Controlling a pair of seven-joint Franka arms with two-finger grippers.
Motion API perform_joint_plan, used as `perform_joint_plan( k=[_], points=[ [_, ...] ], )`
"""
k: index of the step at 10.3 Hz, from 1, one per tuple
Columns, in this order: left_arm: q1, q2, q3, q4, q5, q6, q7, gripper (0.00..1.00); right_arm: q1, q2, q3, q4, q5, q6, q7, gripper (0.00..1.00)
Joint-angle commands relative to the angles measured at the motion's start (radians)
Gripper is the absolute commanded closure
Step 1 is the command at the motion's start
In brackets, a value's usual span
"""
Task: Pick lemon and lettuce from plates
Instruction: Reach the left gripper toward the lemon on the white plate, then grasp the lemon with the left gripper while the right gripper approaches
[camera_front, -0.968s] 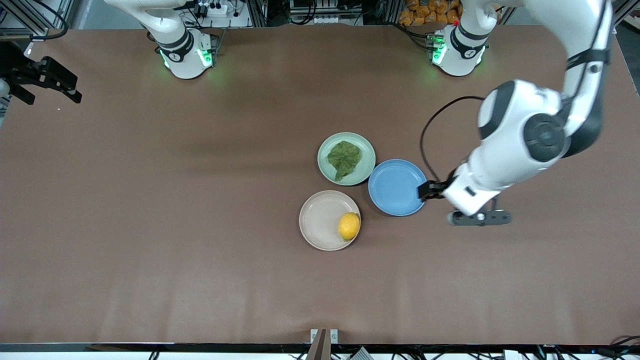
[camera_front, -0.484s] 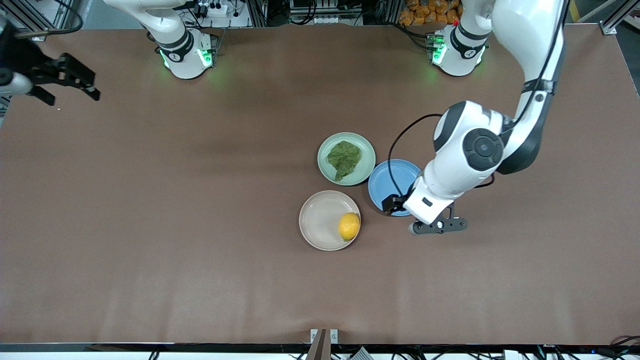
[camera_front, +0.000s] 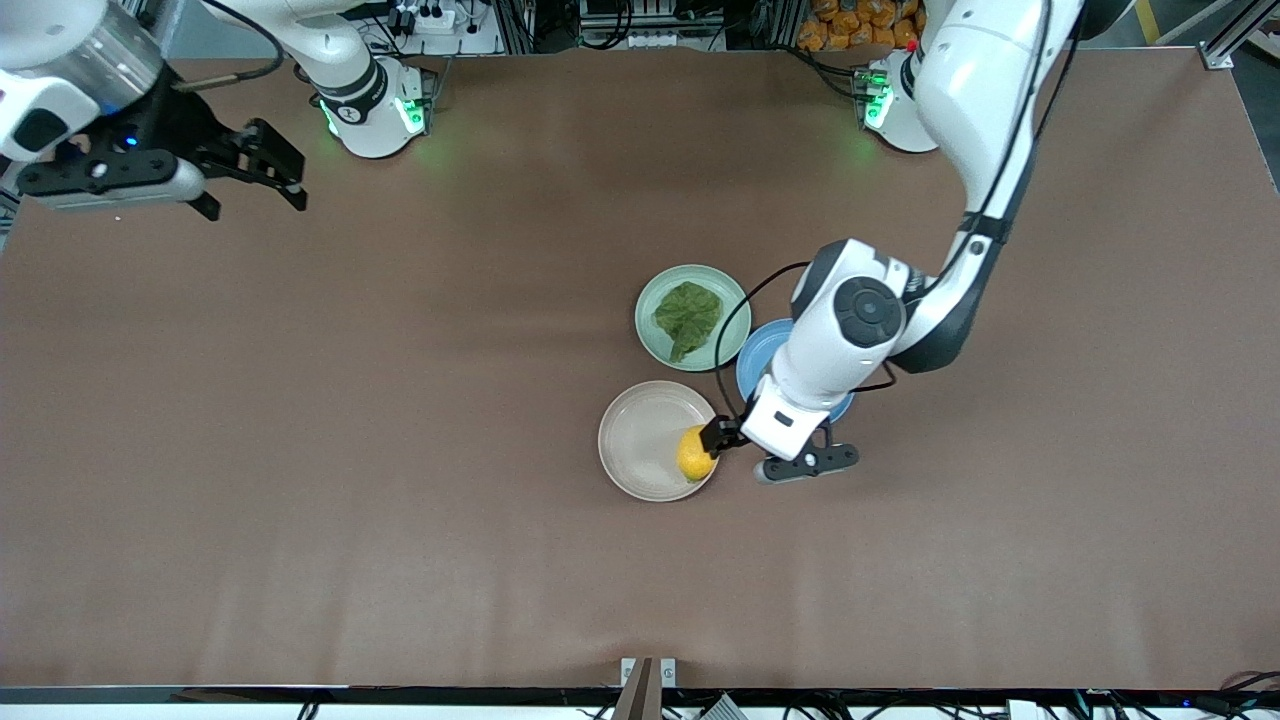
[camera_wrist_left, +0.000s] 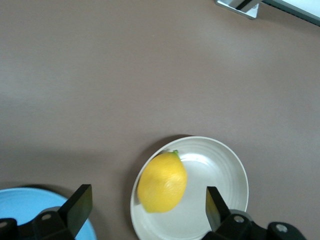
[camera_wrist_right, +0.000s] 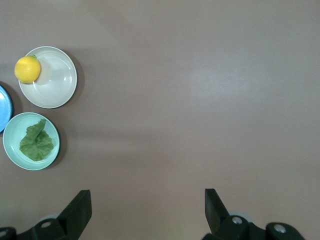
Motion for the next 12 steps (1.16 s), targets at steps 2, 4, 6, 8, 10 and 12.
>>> perform_joint_plan(
  k=[2,4,6,8,10,12],
  points=[
    [-0.193,0.098,0.177,0.059,0.041,0.061,-0.029,0.00,0.098,0.029,-0.006,0.005,0.005,0.037,0.153,0.00],
    [-0.249,0.141,0.231,0.085,0.041,0.066,-0.030,0.00,0.157,0.056,0.002,0.006,-0.014,0.057,0.271,0.00],
    [-0.260,0.163,0.234,0.104,0.043,0.075,-0.030,0.00,0.227,0.105,0.011,0.009,-0.040,0.059,0.345,0.00],
    [-0.264,0.201,0.239,0.118,0.049,0.112,-0.030,0.00,0.269,0.193,0.036,0.076,-0.087,0.057,0.434,0.00],
    [-0.264,0.203,0.239,0.118,0.047,0.118,-0.030,0.00,0.260,0.227,0.077,0.081,-0.101,0.101,0.486,0.00],
    [-0.266,0.204,0.239,0.118,0.047,0.120,-0.033,0.00,0.263,0.248,0.105,0.075,-0.101,0.128,0.530,0.00]
  ],
)
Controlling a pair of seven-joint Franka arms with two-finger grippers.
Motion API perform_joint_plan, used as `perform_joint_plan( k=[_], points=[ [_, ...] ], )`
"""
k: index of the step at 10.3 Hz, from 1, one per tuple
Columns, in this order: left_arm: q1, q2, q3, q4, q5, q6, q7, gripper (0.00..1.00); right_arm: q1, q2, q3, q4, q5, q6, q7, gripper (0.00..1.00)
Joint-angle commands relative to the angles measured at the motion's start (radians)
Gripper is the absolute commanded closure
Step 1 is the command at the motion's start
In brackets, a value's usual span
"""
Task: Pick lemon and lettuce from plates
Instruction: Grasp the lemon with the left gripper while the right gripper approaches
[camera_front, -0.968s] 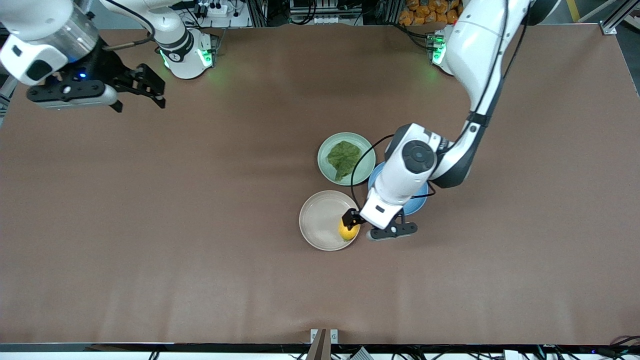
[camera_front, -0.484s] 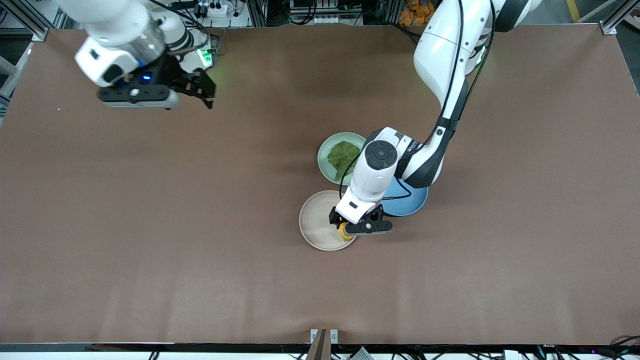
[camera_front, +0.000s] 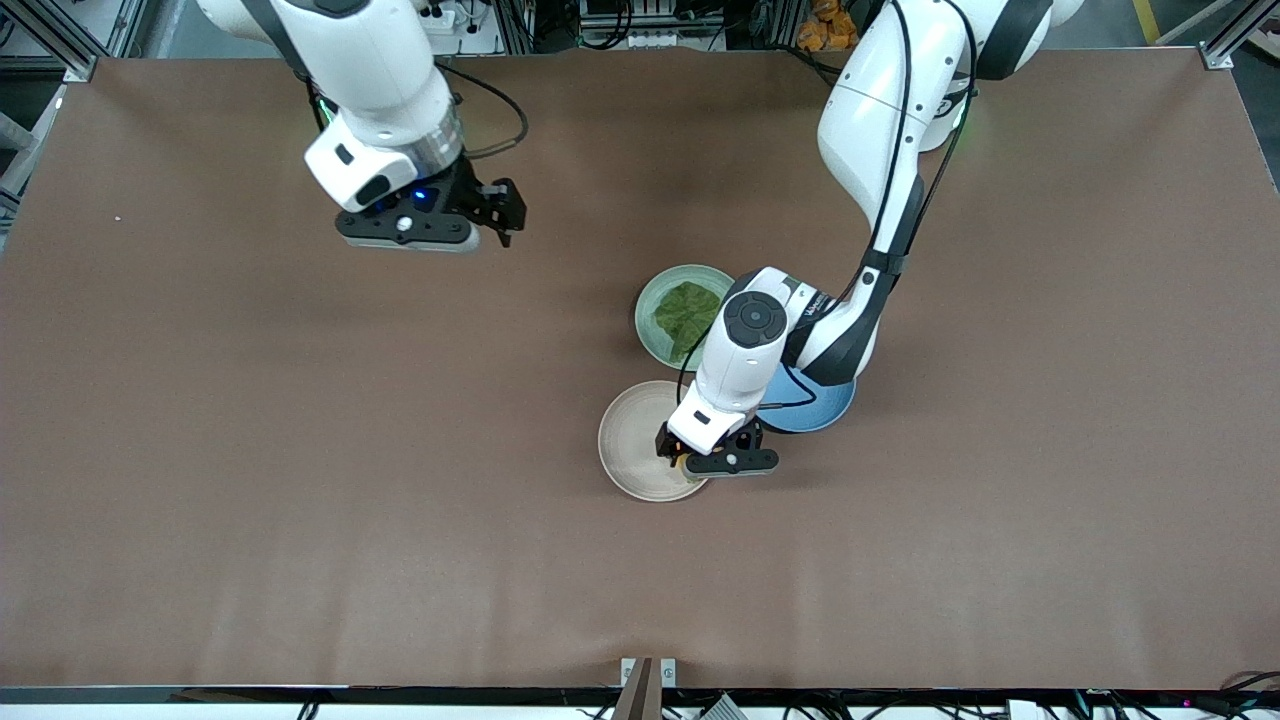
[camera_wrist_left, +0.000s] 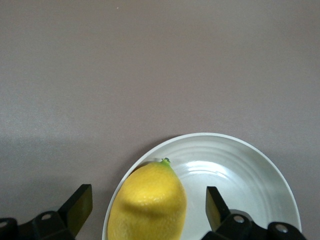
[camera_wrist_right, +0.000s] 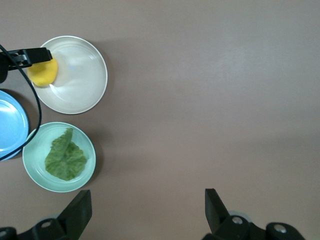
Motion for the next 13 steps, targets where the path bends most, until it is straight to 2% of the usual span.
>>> perform_joint_plan(
  k=[1,3,6,7,8,9,10,13],
  points=[
    [-0.014,0.017,0.018,0.028,0.023,0.010,-0.053,0.00,0.013,0.042,0.022,0.031,-0.021,0.020,0.073,0.00],
    [-0.016,0.025,0.016,0.028,0.023,0.011,-0.070,0.08,0.045,0.076,0.023,0.032,-0.025,0.068,0.125,0.00],
    [-0.026,0.045,0.016,0.028,0.023,0.016,-0.070,0.09,0.096,0.128,0.023,0.032,-0.030,0.140,0.200,0.00],
    [-0.032,0.045,0.015,0.027,0.022,0.016,-0.073,0.26,0.119,0.140,0.022,0.034,-0.043,0.143,0.217,0.00],
    [-0.031,0.043,0.015,0.027,0.020,0.014,-0.105,0.63,0.140,0.160,0.022,0.034,-0.059,0.148,0.226,0.00],
    [-0.031,0.043,0.015,0.027,0.020,0.016,-0.116,0.88,0.159,0.172,0.022,0.031,-0.059,0.165,0.229,0.00],
    [-0.031,0.042,0.015,0.025,0.017,0.016,-0.117,1.00,0.194,0.194,0.013,0.032,-0.051,0.182,0.238,0.00],
    [-0.028,-0.001,0.013,0.024,0.014,0.008,-0.130,1.00,0.283,0.272,-0.024,0.029,-0.048,0.275,0.441,0.00]
  ],
)
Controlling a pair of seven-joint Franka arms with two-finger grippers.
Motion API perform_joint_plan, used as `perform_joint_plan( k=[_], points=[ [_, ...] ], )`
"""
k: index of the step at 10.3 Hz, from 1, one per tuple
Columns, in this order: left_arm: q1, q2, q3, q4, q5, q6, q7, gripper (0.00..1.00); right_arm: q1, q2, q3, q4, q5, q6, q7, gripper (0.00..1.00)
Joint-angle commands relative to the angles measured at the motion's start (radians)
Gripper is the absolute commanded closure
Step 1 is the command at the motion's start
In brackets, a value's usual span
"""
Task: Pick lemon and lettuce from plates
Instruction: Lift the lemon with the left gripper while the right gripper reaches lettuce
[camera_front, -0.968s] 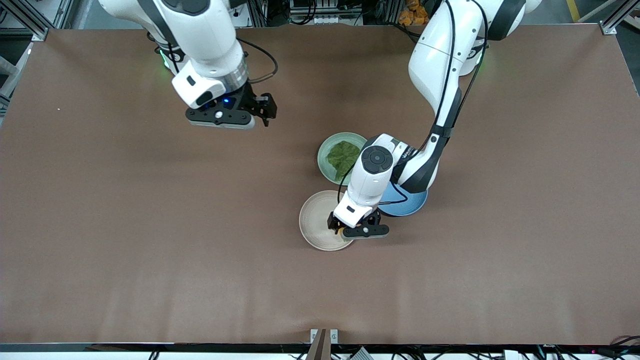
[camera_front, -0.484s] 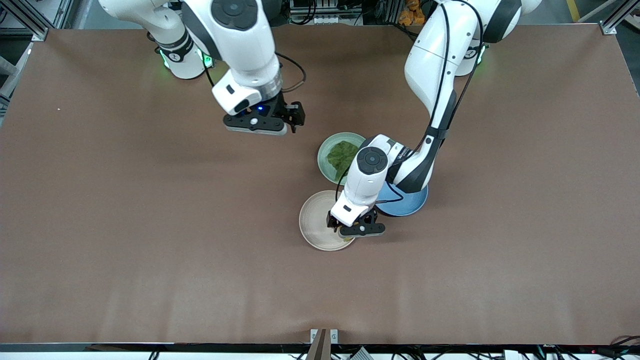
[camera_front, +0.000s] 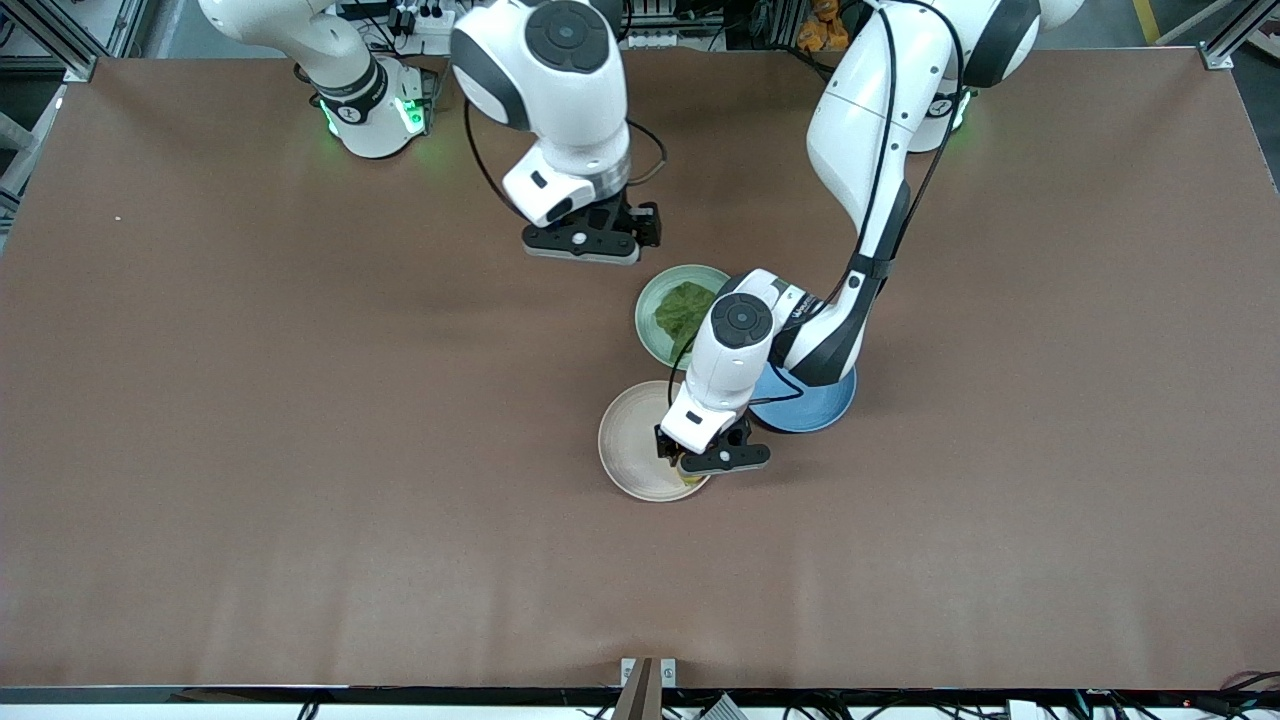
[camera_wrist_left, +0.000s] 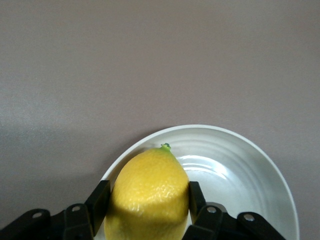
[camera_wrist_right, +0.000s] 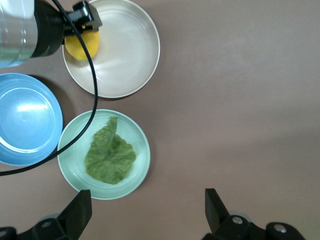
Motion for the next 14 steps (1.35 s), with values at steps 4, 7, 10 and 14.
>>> perform_joint_plan(
  k=[4,7,10,14],
  points=[
    [0.056,-0.121,0.013,-0.029,0.017,-0.094,-0.023,1.00,0.101,0.130,-0.025,0.016,-0.025,0.174,0.125,0.00],
    [0.151,-0.207,0.006,-0.107,0.014,-0.107,-0.006,1.00,0.143,0.202,-0.044,0.017,-0.048,0.284,0.168,0.00],
    [0.289,-0.330,-0.022,-0.265,0.012,-0.151,0.157,1.00,0.186,0.343,-0.098,0.092,-0.061,0.349,0.249,0.03],
    [0.441,-0.413,-0.034,-0.326,0.012,-0.393,0.443,1.00,0.243,0.498,-0.154,0.213,-0.081,0.363,0.317,0.24]
  ],
)
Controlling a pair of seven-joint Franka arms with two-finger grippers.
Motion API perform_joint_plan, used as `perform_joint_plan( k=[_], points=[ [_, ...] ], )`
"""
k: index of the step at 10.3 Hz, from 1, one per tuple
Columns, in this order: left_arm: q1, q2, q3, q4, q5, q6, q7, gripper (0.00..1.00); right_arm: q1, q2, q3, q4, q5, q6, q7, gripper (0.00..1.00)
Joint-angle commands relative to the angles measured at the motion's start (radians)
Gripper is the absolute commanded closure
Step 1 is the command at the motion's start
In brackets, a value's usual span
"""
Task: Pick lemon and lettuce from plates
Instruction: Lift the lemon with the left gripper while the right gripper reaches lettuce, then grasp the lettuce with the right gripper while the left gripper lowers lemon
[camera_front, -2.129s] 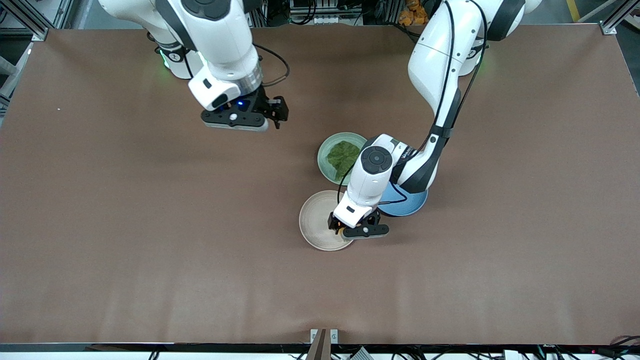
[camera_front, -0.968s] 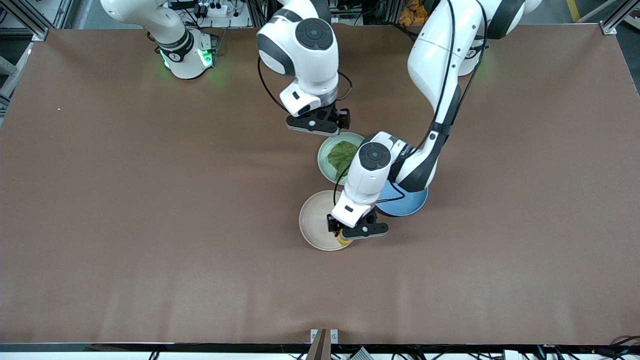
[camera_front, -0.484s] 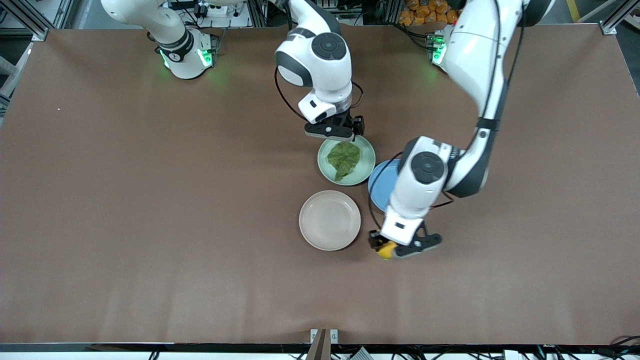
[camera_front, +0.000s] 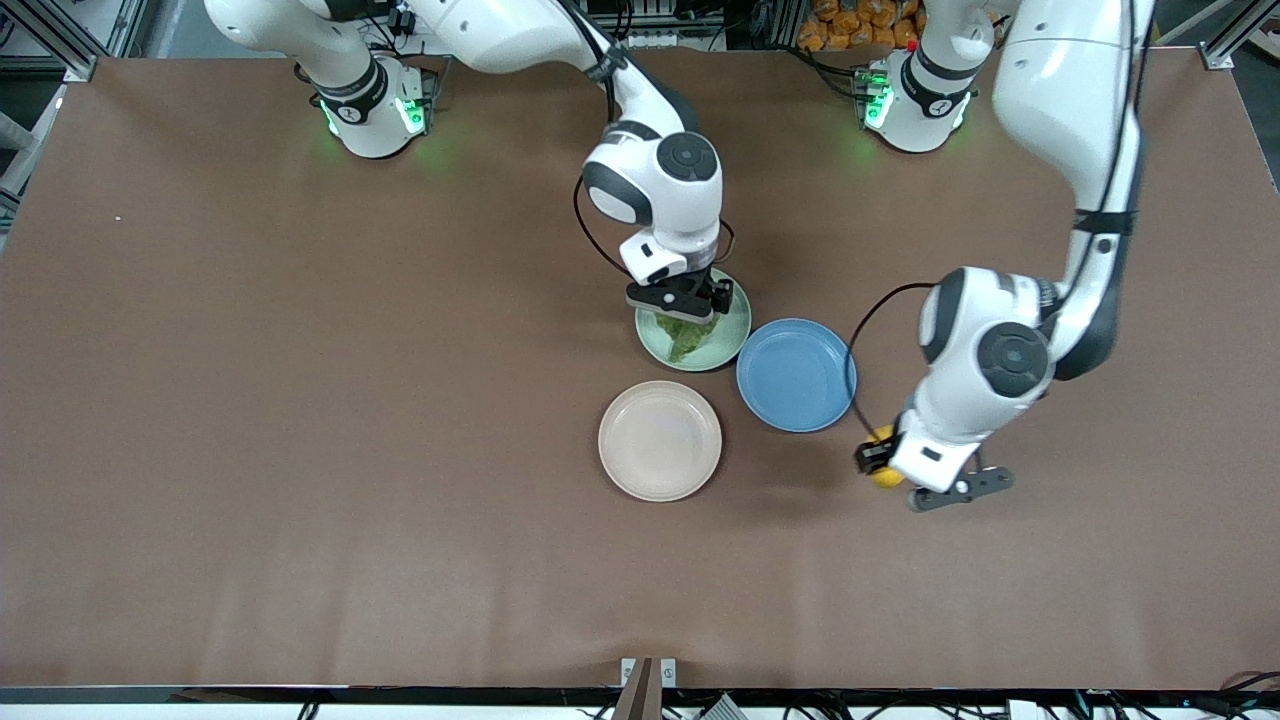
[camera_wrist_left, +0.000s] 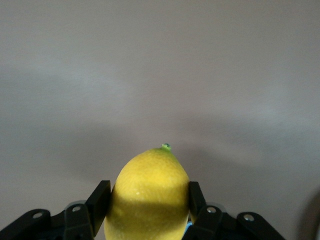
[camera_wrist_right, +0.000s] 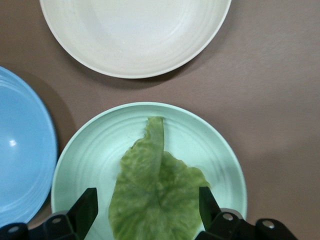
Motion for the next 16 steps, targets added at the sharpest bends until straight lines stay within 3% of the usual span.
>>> perform_joint_plan(
  k=[1,5,9,12,13,14,16],
  points=[
    [0.069,-0.093,-0.020,-0.122,0.012,-0.036,0.112,1.00,0.017,0.063,-0.019,0.071,-0.025,0.024,0.035,0.33],
    [0.174,-0.163,-0.020,-0.248,0.012,-0.036,0.287,1.00,0.014,0.086,-0.030,0.071,-0.045,0.054,0.033,0.51],
    [0.264,-0.121,-0.020,-0.230,0.012,-0.035,0.384,1.00,0.009,0.101,-0.031,0.071,-0.054,0.056,0.035,0.55],
    [0.275,-0.074,-0.020,-0.197,-0.012,-0.027,0.385,1.00,0.014,0.101,-0.045,0.069,-0.058,0.053,0.035,0.99],
    [0.277,-0.074,-0.022,-0.197,-0.015,-0.027,0.385,0.74,0.014,0.101,-0.047,0.069,-0.058,0.051,0.030,1.00],
    [0.275,-0.074,-0.020,-0.202,-0.017,-0.030,0.387,0.01,0.014,0.096,-0.051,0.072,-0.058,0.044,0.019,1.00],
    [0.275,-0.086,-0.020,-0.205,-0.014,-0.041,0.385,0.00,0.014,0.055,-0.070,0.075,-0.055,0.012,-0.014,1.00]
  ],
)
